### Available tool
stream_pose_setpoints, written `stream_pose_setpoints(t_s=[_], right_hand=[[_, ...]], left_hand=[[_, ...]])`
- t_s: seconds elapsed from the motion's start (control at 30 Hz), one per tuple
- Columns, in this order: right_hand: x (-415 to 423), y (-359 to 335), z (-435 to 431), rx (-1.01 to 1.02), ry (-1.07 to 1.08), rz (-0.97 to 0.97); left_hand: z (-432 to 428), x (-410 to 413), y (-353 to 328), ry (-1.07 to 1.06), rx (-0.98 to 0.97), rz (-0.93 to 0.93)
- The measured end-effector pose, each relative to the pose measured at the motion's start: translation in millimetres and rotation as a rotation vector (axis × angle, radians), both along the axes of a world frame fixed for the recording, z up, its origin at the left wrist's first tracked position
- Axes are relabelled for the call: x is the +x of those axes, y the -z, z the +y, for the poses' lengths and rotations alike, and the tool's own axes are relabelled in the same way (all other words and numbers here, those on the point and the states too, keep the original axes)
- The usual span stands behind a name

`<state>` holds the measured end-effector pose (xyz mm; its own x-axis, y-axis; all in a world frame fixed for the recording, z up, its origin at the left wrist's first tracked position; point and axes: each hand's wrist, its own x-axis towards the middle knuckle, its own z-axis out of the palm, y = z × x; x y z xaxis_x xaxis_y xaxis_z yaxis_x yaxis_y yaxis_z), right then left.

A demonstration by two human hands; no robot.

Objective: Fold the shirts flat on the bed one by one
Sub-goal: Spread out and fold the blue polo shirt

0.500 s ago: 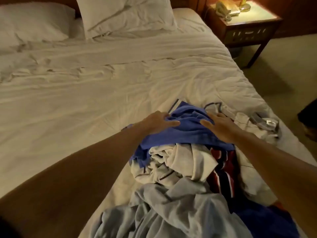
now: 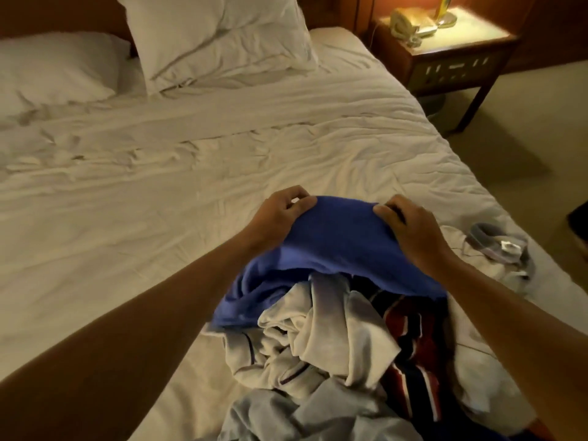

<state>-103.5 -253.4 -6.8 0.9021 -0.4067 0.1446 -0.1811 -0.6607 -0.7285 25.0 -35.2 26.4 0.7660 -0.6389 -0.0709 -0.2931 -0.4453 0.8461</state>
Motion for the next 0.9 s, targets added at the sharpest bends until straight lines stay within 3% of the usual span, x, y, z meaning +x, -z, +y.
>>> stream_pose_setpoints(t_s=[0.13, 0.3, 0.43, 0.6, 0.73, 0.8, 0.9], right_hand=[[17, -80, 19, 0.069, -0.116, -0.122], [23, -225, 73, -0.132, -0.391, -0.026], [15, -344, 142, -0.07, -0.443, -0.156], [-11, -469, 263, -0.011, -0.568, -0.204], [-32, -535, 365, -0.17, -0.649, -0.107], [-40, -561, 420, -0.29, -0.638, -0.133], [-49, -586, 495, -0.312, -0.621, -0.214]], left_hand=[[22, 15, -82, -0.018, -0.066, -0.086], [95, 13, -221, 0.094, 0.141, -0.343], [180, -1, -329, 0.071, 0.218, -0.552], [317, -22, -453, -0.045, -0.013, -0.661], [442, -45, -513, -0.106, -0.058, -0.718], [501, -62, -537, -0.13, -0.045, -0.754], [583, -86, -572, -0.175, -0.078, -0.816]])
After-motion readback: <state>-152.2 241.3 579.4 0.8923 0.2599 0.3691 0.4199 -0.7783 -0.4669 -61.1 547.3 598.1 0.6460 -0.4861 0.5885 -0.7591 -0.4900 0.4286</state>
